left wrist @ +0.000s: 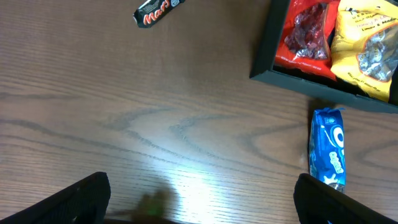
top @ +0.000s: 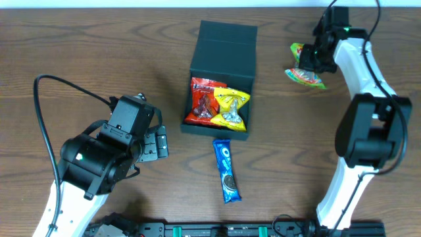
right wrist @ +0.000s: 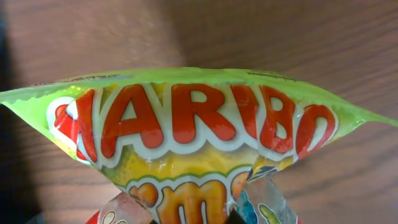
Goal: Pack container
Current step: 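Grasp the Haribo bag's top with the right gripper and lift, then carry the Haribo bag with the right gripper into the box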
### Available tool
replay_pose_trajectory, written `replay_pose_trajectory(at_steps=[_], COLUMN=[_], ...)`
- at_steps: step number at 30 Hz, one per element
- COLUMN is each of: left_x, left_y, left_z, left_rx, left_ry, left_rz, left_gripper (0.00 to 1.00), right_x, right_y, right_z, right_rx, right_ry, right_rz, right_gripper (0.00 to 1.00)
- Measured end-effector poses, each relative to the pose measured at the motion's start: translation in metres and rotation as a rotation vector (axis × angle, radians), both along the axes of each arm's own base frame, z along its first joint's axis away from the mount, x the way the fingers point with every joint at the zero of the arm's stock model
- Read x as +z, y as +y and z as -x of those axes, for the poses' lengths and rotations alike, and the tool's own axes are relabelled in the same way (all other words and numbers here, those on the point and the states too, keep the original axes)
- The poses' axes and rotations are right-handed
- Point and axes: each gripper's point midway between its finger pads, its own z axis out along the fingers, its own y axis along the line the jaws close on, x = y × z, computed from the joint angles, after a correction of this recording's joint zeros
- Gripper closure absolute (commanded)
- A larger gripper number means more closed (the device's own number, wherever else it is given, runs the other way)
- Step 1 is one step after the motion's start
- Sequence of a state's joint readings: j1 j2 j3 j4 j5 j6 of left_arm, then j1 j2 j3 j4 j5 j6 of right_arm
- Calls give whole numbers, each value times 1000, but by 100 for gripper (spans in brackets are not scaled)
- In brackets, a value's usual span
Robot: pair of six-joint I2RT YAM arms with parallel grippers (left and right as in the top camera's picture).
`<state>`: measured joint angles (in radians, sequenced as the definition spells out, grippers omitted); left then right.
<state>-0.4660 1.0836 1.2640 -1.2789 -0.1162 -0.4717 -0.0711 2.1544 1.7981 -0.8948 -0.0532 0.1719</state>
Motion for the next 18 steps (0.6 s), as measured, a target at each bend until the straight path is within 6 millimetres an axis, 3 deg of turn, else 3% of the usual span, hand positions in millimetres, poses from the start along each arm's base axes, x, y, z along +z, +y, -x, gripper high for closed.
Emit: replay_pose_trajectory(at_steps=[4,10,13,18], left_x=[0,0,0,-1], left_y=[0,1,1,2], left_z=[0,0,1,2], left_rx=[0,1,1,1], left_ry=[0,2,2,8], left_rz=[0,-4,-5,-7], left_gripper=[5,5,5,5], right_x=[46,125,155,175], right_y=[1,17,46,110], right_z=[9,46,71,105], right_rx=[-6,-9,20,109], right_ry=[-60,-137,-148,-126], right_rz=[2,-52,-101,-169], right_gripper=[99,99,99,99])
